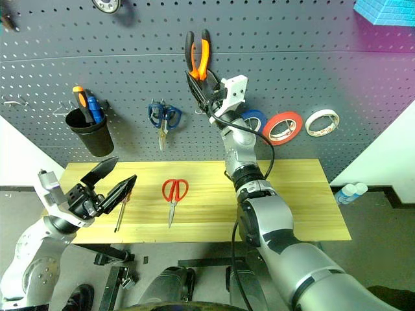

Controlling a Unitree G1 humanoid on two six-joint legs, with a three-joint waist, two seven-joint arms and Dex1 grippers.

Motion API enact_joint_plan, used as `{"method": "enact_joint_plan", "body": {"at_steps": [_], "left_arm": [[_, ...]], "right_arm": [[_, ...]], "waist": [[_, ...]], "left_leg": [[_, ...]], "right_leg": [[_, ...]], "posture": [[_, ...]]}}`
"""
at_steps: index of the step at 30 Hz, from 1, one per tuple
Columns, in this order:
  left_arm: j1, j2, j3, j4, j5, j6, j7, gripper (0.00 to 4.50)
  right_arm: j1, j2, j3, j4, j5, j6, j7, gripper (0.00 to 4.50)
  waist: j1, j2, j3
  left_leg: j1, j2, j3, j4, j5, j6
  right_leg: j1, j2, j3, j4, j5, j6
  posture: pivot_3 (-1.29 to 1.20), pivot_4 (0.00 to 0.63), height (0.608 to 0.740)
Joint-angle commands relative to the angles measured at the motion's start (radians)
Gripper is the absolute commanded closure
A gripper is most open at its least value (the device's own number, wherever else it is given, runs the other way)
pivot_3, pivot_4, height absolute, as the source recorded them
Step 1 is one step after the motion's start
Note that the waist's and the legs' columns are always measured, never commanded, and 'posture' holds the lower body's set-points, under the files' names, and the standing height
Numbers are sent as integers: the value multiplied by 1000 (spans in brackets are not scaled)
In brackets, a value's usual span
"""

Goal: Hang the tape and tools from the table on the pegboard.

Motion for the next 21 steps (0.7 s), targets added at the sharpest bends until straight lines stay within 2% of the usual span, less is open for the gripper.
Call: {"method": "enact_joint_plan", "body": {"at_steps": [1, 10, 21], "left_arm": [[9, 9, 8, -57, -17, 5, 7, 0], [32, 17, 20, -94, -30, 24, 21, 0], [84, 27, 29, -151, -51, 43, 44, 0]], "right_arm": [[-44, 2, -5, 12, -21, -46, -30, 2409], [-48, 5, -6, 68, -66, -79, -93, 2409], [-58, -18, -12, 83, -77, -81, -102, 2409]], "waist": [[-1, 1, 0], [0, 2, 1], [1, 6, 13]], "left_leg": [[1, 0, 0, 0, 0, 0], [4, 0, -1, 0, 0, 0], [6, 0, -2, 0, 0, 0]], "right_leg": [[1, 0, 0, 0, 0, 0], [5, 0, 0, 0, 0, 0], [7, 0, 0, -1, -2, -2]], "posture": [[104, 125, 740], [120, 137, 740], [133, 172, 740]]}}
